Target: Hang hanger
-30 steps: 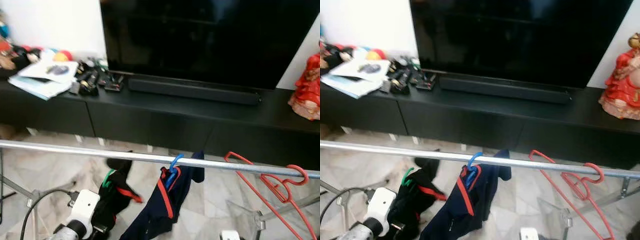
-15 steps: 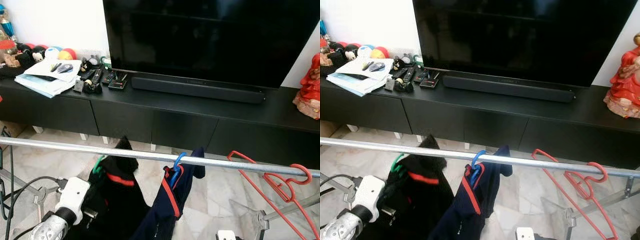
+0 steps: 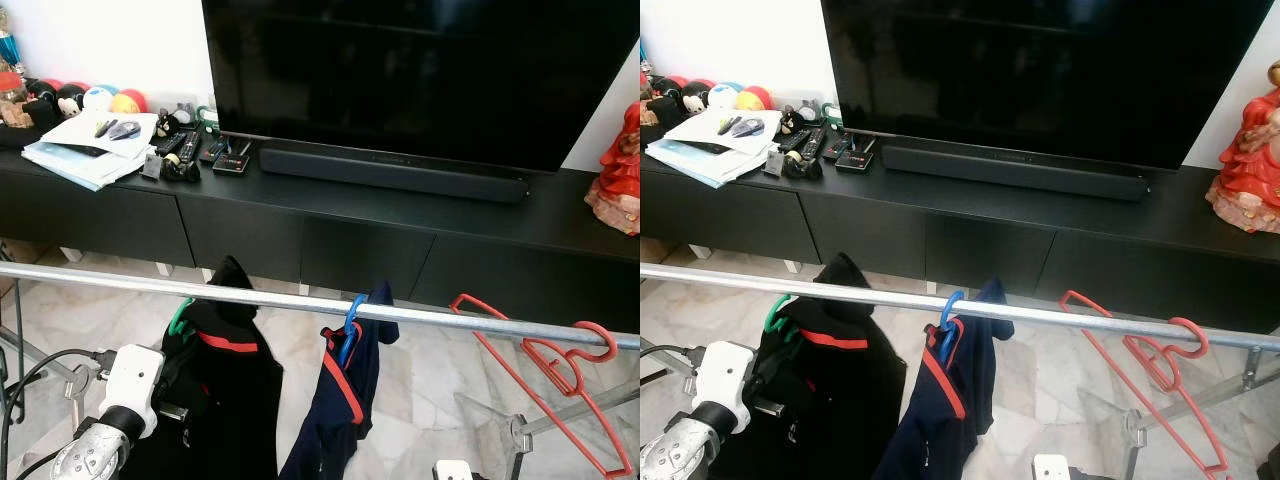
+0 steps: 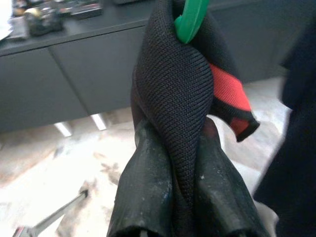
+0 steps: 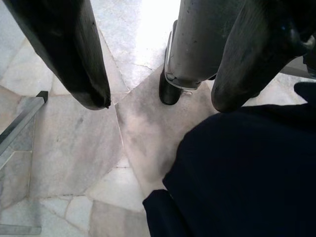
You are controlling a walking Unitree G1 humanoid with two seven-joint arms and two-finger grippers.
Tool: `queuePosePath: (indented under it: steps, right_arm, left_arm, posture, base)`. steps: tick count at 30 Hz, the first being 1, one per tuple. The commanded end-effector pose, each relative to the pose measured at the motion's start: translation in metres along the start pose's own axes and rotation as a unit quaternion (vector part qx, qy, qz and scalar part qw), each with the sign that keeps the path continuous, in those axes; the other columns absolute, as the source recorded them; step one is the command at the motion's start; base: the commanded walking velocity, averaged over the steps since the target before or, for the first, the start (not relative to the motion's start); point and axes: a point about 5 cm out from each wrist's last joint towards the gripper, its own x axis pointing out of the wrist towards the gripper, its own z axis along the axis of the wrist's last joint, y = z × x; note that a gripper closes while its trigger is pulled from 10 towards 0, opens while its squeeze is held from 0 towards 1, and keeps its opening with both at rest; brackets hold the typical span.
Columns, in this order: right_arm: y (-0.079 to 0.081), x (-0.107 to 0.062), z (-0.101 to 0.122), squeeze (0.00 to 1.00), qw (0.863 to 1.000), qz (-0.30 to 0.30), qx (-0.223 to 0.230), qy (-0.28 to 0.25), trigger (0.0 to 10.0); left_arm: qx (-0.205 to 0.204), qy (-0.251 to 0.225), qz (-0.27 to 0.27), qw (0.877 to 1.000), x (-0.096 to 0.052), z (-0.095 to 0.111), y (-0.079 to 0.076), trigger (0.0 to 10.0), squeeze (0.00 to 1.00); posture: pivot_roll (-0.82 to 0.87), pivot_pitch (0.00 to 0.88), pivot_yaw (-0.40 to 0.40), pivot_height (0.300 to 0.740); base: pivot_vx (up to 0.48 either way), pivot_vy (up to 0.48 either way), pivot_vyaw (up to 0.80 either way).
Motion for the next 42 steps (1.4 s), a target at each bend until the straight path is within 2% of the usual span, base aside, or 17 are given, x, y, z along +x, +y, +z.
queuePosePath:
  steps: [1, 4, 9, 14, 20, 32, 42]
  right_arm:
    - [-0.003, -0.001, -0.003, 0.0, 1.0, -0.003, 0.0, 0.005, 10.0]
    - [-0.003, -0.001, -0.003, 0.0, 1.0, -0.002, -0.004, 0.006, 10.0]
    - [-0.002, -0.001, -0.002, 0.0, 1.0, -0.002, -0.005, 0.005, 10.0]
    - [-0.002, -0.001, -0.003, 0.0, 1.0, -0.002, -0.005, 0.005, 10.0]
    - [-0.002, -0.001, -0.003, 0.0, 1.0, -0.001, -0.005, 0.006, 10.0]
    - [-0.002, -0.001, -0.004, 0.0, 1.0, 0.0, -0.008, 0.009, 10.0]
    - [-0.002, -0.001, -0.005, 0.0, 1.0, 0.001, -0.007, 0.01, 10.0]
  left_arm:
    - [0.024, -0.013, -0.038, 0.999, 0.0, 0.009, -0.004, 10.0, 0.0]
    - [0.034, -0.01, -0.054, 0.998, -0.002, 0.01, -0.004, 10.0, 0.0]
    - [0.021, -0.05, -0.008, 0.999, 0.002, 0.025, 0.009, 10.0, 0.0]
    - [0.014, -0.065, 0.005, 0.998, 0.003, 0.03, 0.012, 10.0, 0.0]
    - [0.004, -0.067, 0.045, 0.997, 0.003, 0.03, 0.022, 10.0, 0.0]
    - [-0.001, 0.013, 0.104, 0.995, 0.006, 0.011, 0.033, 10.0, 0.0]
    - [-0.022, 0.06, 0.108, 0.992, 0.002, -0.002, 0.033, 10.0, 0.0]
  posture:
    - [0.0, 0.101, -0.059, 0.74]
    - [0.0, 0.101, -0.059, 0.74]
    - [0.0, 0.099, -0.06, 0.74]
    - [0.0, 0.099, -0.059, 0.74]
    - [0.0, 0.098, -0.059, 0.74]
    - [0.0, 0.091, -0.056, 0.74]
    - [0.0, 0.089, -0.053, 0.74]
  base:
    - [0.0, 0.0, 0.0]
    - [0.0, 0.0, 0.0]
    - [0.0, 0.0, 0.0]
    - [0.0, 0.0, 0.0]
    - [0.0, 0.0, 0.0]
    - [0.0, 0.0, 0.0]
    - [0.0, 0.0, 0.0]
